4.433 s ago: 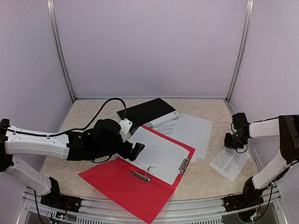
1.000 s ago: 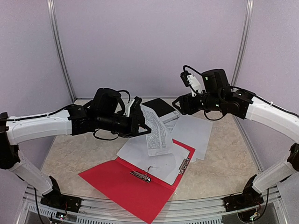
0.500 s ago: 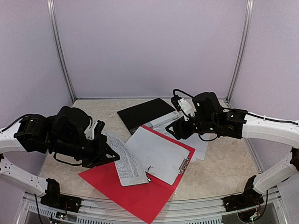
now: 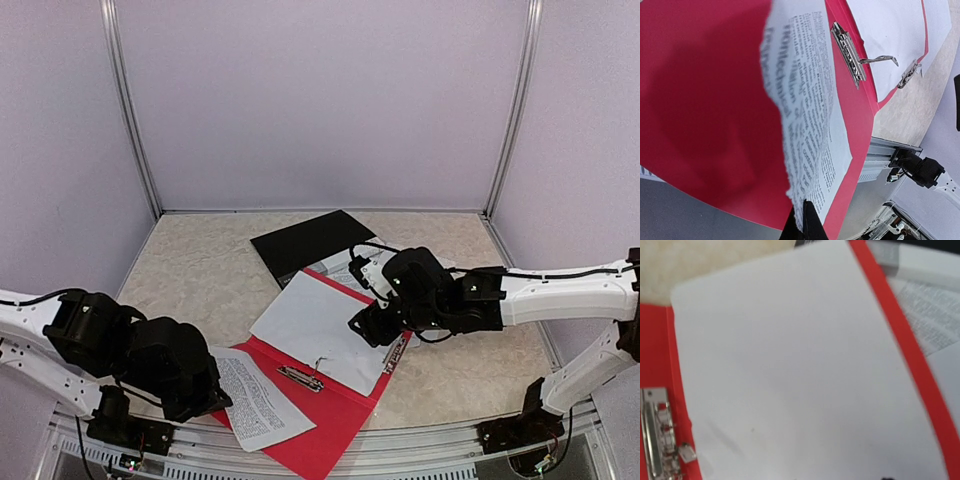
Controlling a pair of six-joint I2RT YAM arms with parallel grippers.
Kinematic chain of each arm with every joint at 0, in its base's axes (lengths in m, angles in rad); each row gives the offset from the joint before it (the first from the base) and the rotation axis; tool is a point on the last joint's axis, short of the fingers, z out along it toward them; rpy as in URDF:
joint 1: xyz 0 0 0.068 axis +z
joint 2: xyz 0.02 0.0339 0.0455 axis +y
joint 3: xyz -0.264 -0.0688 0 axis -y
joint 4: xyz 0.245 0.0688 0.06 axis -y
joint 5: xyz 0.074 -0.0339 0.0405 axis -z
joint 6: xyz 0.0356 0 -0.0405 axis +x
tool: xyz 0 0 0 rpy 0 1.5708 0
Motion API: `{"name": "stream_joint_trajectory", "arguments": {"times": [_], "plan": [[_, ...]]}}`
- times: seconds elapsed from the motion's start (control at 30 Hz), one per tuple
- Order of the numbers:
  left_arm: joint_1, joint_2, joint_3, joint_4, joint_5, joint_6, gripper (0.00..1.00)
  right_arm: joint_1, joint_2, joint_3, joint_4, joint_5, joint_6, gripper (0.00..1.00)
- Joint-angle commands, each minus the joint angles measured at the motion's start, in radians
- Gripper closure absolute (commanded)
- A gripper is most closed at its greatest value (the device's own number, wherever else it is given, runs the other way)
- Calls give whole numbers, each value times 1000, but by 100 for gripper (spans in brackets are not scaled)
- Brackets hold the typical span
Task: Put the files into the folder
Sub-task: Pick up the folder with some files from the center of the board.
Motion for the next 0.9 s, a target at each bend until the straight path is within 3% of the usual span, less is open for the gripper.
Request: {"name": "stream_joint_trajectory", "arguments": {"times": [0.0,0.27,0.5,0.87], "plan": [[-23,-11,-66,45,-28,-208,100,62,83,-3,23,41,17,34],[-24,-115,-301,196,-71,-331,100,111,200,39,31,1,-2,31],[2,-125,-371,276,-91,-340,100,148,230,43,63,-48,-8,23],[139,-178,-481,402,-20,-253,100,130,220,102,-87,163,-40,21]]}}
